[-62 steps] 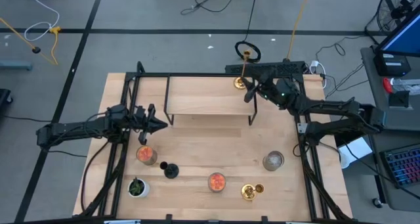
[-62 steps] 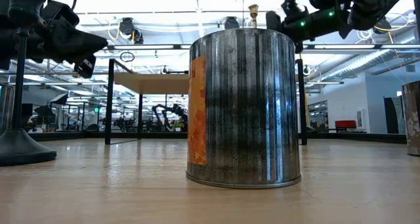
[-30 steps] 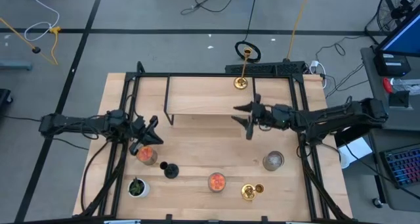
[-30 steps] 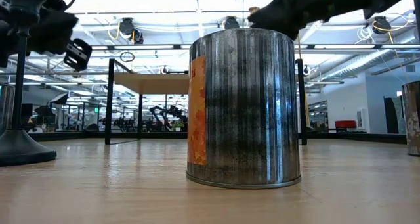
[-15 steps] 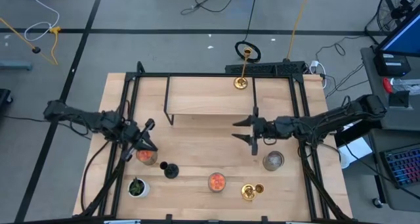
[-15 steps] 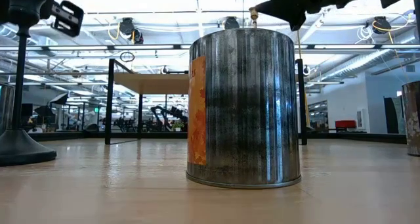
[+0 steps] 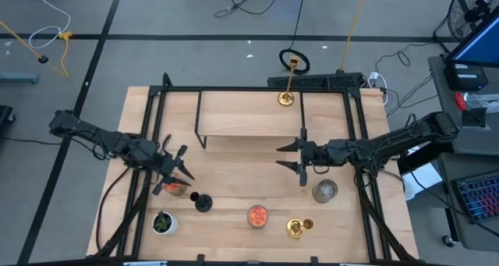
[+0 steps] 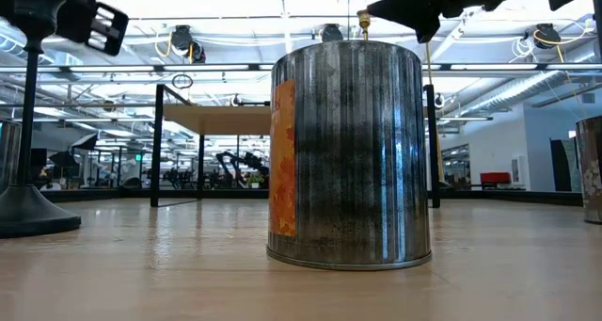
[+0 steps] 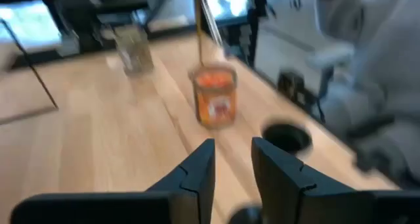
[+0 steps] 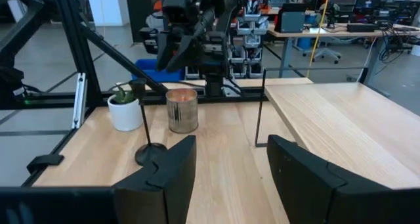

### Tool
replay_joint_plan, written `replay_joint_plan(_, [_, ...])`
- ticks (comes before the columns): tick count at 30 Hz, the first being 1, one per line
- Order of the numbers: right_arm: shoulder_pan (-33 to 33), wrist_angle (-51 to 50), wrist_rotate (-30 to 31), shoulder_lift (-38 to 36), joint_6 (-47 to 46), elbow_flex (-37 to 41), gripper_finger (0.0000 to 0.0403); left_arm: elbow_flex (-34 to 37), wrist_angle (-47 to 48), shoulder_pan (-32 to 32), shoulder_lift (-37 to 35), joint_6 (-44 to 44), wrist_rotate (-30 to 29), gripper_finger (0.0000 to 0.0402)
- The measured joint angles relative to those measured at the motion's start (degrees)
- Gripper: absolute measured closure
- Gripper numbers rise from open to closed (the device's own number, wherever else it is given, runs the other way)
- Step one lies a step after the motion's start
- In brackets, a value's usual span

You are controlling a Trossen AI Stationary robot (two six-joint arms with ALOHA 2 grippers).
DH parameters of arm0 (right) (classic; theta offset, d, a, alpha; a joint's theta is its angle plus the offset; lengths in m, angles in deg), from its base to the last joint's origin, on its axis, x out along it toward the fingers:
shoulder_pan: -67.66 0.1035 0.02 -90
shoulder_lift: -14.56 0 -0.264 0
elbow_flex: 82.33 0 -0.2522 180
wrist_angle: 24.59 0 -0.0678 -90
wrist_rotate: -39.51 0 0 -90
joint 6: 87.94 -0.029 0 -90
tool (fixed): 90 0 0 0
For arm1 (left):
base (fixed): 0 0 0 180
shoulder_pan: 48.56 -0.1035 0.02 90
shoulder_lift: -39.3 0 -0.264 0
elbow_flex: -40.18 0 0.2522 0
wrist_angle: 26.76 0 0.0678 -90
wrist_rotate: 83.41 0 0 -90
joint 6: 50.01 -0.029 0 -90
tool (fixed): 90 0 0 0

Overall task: Pick & Place candle stick holders
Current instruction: Put the black candle holder on the shelf

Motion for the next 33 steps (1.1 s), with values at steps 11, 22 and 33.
replay_joint_plan(11, [0.0,-1.3,0.0,0.0,0.0,0.0,0.0225,2.2,-2.0,3.7,9.3,8.9,-0.3,0.0289])
replay_joint_plan(22, [0.0,-2.0,0.0,0.0,0.0,0.0,0.0230,2.5,-15.6,6.6,24.4,10.3,-0.2,0.0289])
replay_joint_plan(33, [0.0,-2.0,0.0,0.0,0.0,0.0,0.0232,2.5,-22.8,8.1,28.7,8.4,-0.3,0.0308])
